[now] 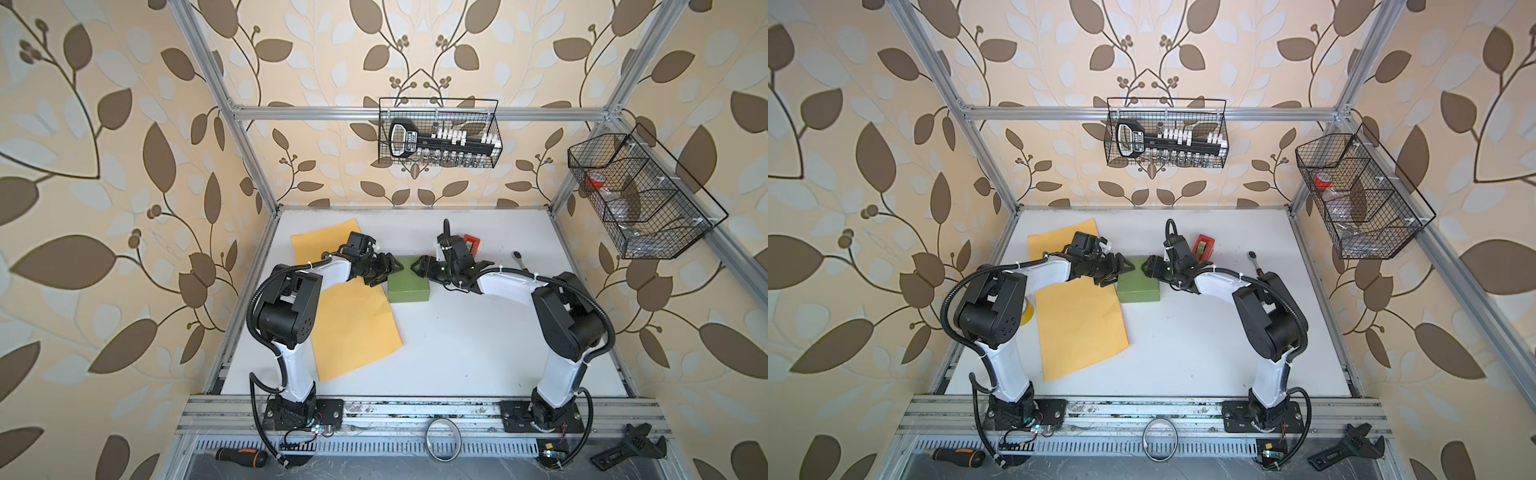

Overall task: Wrap the gift box in paper
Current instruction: 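Carry the green box with both grippers off the paper, farther from robot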

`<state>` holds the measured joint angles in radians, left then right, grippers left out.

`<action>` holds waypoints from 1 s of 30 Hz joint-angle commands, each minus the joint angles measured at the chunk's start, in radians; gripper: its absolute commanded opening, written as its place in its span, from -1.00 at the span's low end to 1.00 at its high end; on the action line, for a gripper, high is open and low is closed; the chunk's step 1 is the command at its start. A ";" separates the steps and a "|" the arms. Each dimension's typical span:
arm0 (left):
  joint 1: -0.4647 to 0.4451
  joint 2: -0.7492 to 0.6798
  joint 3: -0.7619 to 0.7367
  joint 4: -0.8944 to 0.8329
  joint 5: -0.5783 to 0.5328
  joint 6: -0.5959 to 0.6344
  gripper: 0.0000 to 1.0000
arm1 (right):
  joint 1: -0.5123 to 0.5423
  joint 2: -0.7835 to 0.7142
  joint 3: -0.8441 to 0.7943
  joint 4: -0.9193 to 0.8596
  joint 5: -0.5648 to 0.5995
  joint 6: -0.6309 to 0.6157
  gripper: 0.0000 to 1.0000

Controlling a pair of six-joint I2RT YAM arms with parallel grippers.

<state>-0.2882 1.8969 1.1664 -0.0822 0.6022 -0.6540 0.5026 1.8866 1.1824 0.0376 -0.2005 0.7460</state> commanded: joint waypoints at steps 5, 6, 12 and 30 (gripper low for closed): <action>0.001 0.176 0.301 -0.063 0.006 0.018 0.55 | -0.088 0.112 0.253 -0.108 0.034 -0.112 0.45; 0.005 0.194 0.338 -0.078 0.014 0.017 0.57 | -0.096 0.106 0.264 -0.126 0.035 -0.130 0.48; 0.041 0.037 0.239 -0.048 -0.049 0.014 0.72 | -0.126 -0.064 0.194 -0.222 0.096 -0.282 0.66; 0.049 -0.794 -0.501 -0.118 -0.469 0.053 0.85 | 0.492 -0.348 -0.510 0.152 0.010 0.014 0.54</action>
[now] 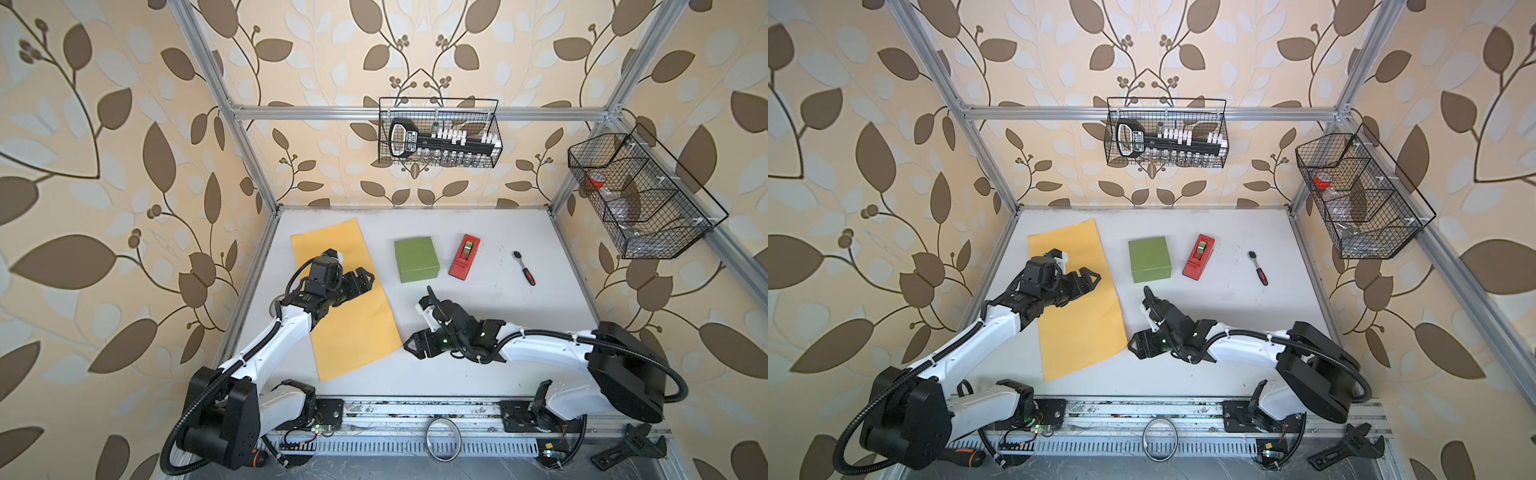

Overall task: Wrap the gift box in paper
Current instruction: 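Carry the green box with both grippers off the paper, farther from robot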

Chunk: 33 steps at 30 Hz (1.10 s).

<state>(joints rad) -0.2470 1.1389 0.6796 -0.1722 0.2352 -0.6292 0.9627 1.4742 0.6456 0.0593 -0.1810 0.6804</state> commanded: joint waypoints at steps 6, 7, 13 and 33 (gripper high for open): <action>0.006 -0.073 -0.016 -0.047 -0.100 0.029 0.84 | 0.045 0.202 0.044 0.316 -0.058 0.138 0.22; 0.006 -0.077 -0.018 -0.046 -0.097 0.029 0.84 | 0.046 0.213 0.054 0.325 -0.058 0.136 0.12; 0.006 -0.077 -0.058 -0.014 -0.057 0.016 0.77 | -0.010 0.250 0.046 0.382 -0.163 0.123 -0.85; -0.345 0.149 -0.180 0.132 0.263 -0.067 0.56 | -0.694 -0.288 -0.203 -0.275 -0.474 -0.203 -1.00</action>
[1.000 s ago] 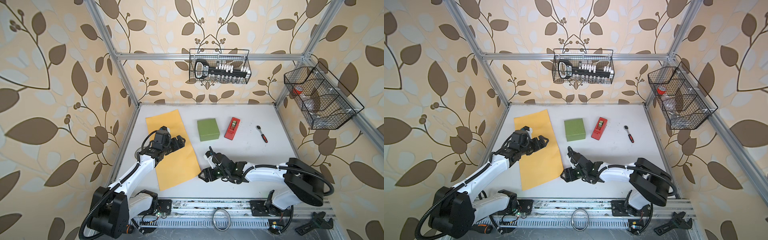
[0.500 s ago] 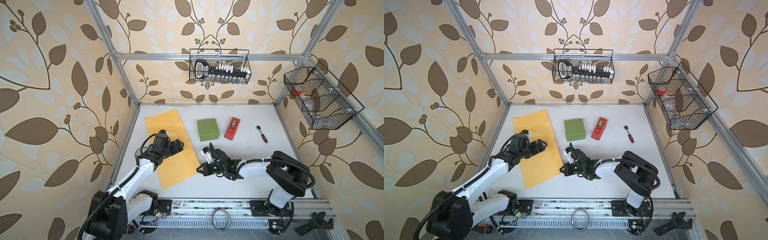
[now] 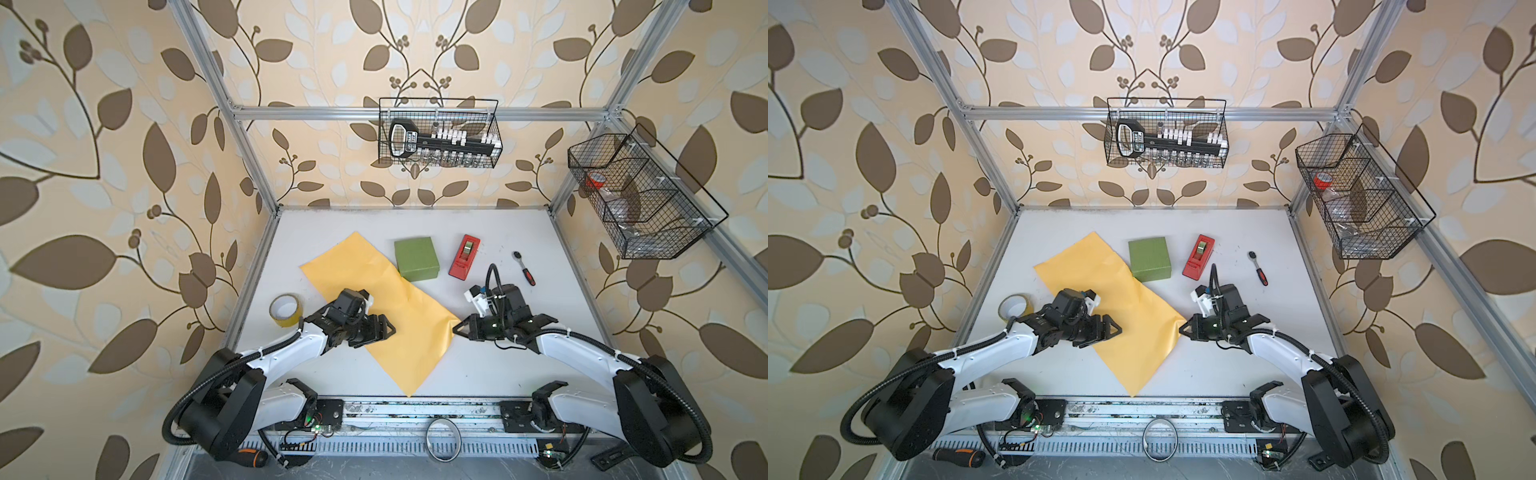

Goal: Wrap the gift box in paper

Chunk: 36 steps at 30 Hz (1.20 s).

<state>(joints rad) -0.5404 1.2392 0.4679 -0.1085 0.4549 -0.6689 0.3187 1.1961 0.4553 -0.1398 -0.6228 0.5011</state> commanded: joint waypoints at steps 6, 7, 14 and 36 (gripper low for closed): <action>-0.254 0.234 0.142 0.167 0.034 -0.058 0.55 | -0.152 0.023 0.053 -0.027 0.078 0.015 -0.90; -0.291 0.268 0.175 0.179 0.026 -0.058 0.55 | -0.166 0.034 0.062 -0.015 0.091 0.018 -0.90; -0.405 0.519 0.420 0.277 0.042 -0.095 0.53 | -0.311 0.103 0.130 0.154 0.272 0.078 -0.55; 0.238 -0.055 0.038 -0.015 -0.172 -0.039 0.75 | 0.108 0.351 0.205 0.169 0.342 0.031 -0.11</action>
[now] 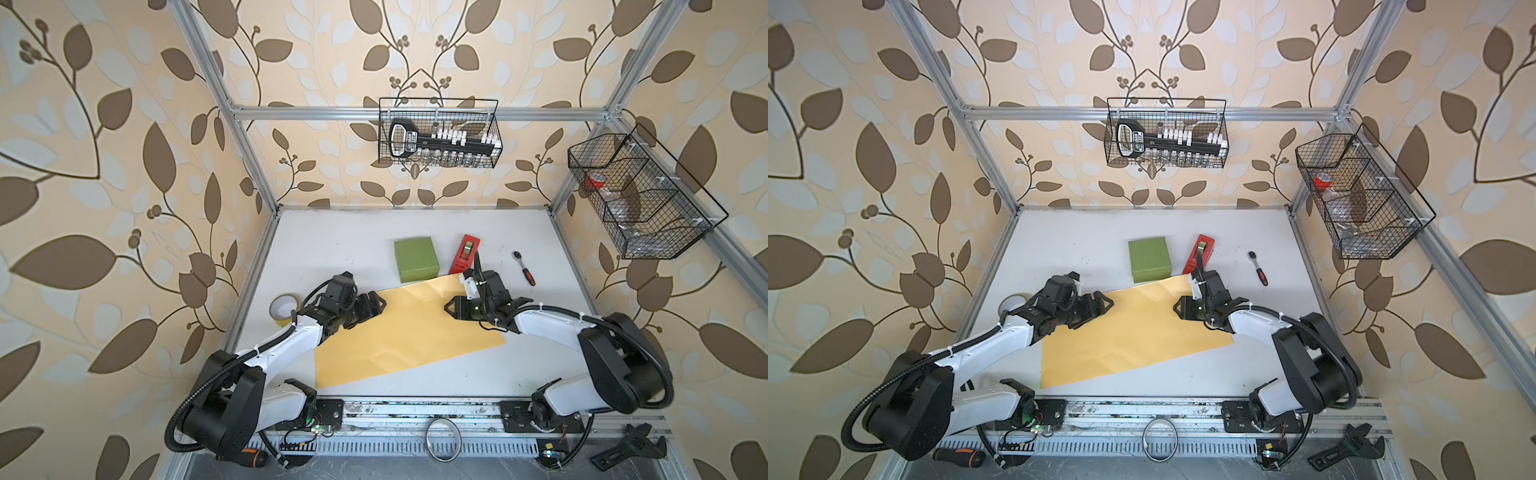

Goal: Wrap the gift box in paper

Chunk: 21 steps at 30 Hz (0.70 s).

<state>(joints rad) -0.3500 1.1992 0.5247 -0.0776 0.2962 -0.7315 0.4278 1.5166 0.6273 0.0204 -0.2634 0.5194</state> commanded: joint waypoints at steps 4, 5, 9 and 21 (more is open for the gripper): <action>0.055 0.024 -0.015 -0.026 0.040 0.050 0.71 | -0.032 0.029 -0.045 -0.002 -0.012 0.041 -0.15; 0.054 0.041 -0.017 -0.016 0.057 0.053 0.69 | -0.049 0.023 -0.070 -0.001 -0.017 0.049 -0.15; 0.023 0.109 -0.018 0.033 0.105 0.060 0.66 | -0.131 -0.059 -0.206 -0.001 -0.021 0.088 -0.19; -0.145 0.315 0.130 0.119 0.084 0.011 0.66 | -0.254 -0.330 -0.278 -0.031 0.049 0.142 -0.19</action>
<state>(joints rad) -0.4881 1.4967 0.6224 0.0681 0.3836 -0.7113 0.1936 1.2015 0.3347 0.0402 -0.2447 0.6632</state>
